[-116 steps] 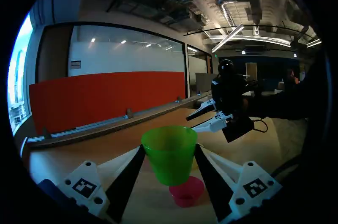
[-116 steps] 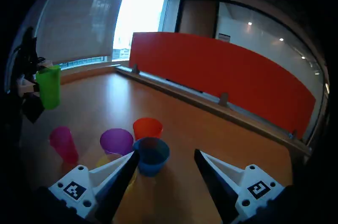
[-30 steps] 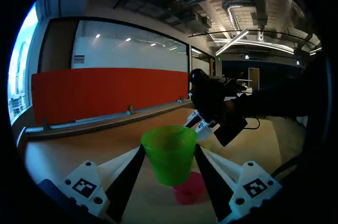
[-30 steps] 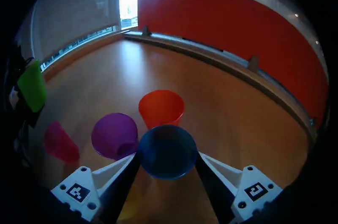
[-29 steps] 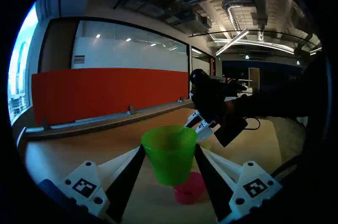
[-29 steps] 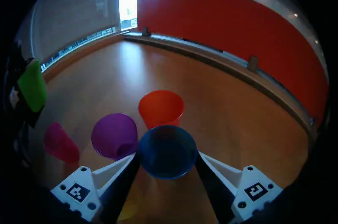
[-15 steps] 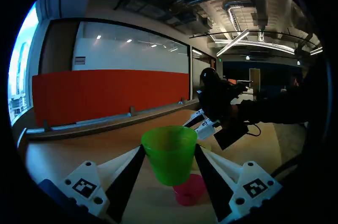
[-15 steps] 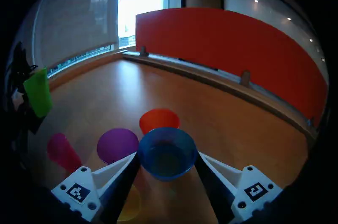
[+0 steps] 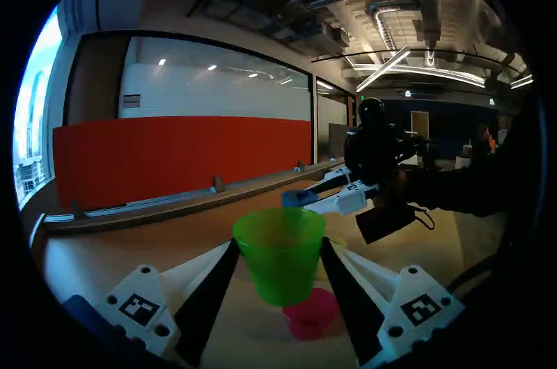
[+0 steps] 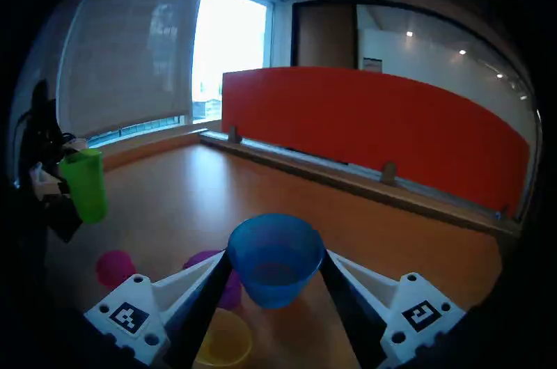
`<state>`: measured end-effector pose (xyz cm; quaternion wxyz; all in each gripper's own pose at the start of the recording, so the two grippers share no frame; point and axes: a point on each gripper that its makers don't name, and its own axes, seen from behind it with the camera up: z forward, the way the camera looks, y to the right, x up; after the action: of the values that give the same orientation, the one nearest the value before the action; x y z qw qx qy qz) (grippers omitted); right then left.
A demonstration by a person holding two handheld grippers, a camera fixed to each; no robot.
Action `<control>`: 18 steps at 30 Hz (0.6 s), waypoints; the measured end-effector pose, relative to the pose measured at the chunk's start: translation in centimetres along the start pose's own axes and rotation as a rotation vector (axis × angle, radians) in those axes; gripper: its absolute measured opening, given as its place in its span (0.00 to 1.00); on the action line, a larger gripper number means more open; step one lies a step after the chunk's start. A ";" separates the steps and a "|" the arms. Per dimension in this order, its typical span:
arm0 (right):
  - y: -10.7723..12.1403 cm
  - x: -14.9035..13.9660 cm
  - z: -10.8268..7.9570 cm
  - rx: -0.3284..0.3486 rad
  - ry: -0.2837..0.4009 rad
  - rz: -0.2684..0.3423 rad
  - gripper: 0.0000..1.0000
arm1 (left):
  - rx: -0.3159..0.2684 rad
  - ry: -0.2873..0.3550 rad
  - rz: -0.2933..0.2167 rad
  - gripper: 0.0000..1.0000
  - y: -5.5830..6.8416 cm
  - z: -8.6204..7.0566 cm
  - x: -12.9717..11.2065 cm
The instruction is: Pour water
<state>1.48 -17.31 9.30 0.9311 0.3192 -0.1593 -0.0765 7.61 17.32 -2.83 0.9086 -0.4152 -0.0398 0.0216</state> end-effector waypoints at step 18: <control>-4.6 5.4 -3.5 0.029 0.228 -0.035 0.91 | -0.017 0.004 -0.019 0.83 0.9 0.1 0.1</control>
<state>7.60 -20.20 5.19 0.9370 0.3419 -0.0477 -0.0539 7.70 17.95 -3.46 0.9053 -0.4226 -0.0422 0.0120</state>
